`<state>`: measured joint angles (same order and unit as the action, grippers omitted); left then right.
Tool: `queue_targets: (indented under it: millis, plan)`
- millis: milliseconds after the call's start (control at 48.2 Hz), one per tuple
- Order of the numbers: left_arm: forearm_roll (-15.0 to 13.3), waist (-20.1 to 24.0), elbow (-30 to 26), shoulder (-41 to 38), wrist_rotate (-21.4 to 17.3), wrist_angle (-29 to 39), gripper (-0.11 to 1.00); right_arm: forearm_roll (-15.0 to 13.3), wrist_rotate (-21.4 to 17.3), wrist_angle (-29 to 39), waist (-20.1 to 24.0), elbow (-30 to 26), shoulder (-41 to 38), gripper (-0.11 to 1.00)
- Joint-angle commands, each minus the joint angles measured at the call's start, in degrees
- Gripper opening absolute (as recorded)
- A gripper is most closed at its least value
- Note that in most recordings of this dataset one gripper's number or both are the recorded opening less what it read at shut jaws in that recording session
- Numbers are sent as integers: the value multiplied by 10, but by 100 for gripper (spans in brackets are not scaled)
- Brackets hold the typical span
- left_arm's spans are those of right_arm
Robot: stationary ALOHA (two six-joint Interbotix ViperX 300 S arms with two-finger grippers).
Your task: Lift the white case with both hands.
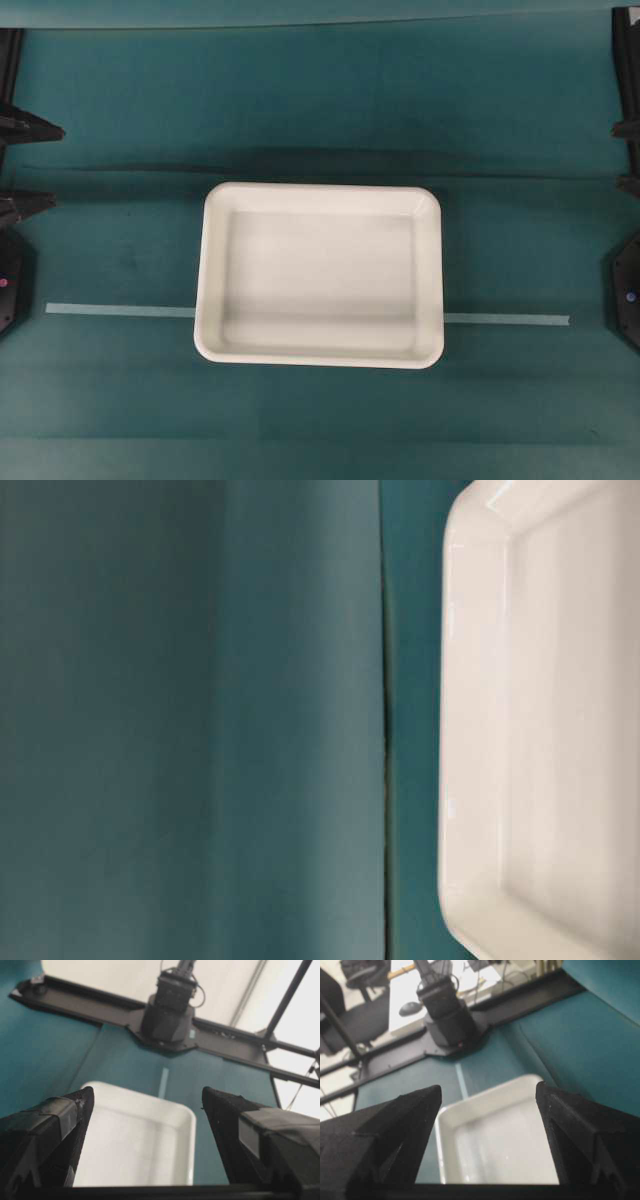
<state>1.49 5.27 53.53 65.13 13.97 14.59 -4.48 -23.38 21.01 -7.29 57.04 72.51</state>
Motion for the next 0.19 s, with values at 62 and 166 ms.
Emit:
queue_targets:
  millis: [62,166]
  plan:
    - [2,-1,-7,-7,-2,-2,93,0,-1,11,-1,0,-9,83]
    - [1,-1,-7,-4,-2,-3,93,1,-1,14,-1,1,-8,83]
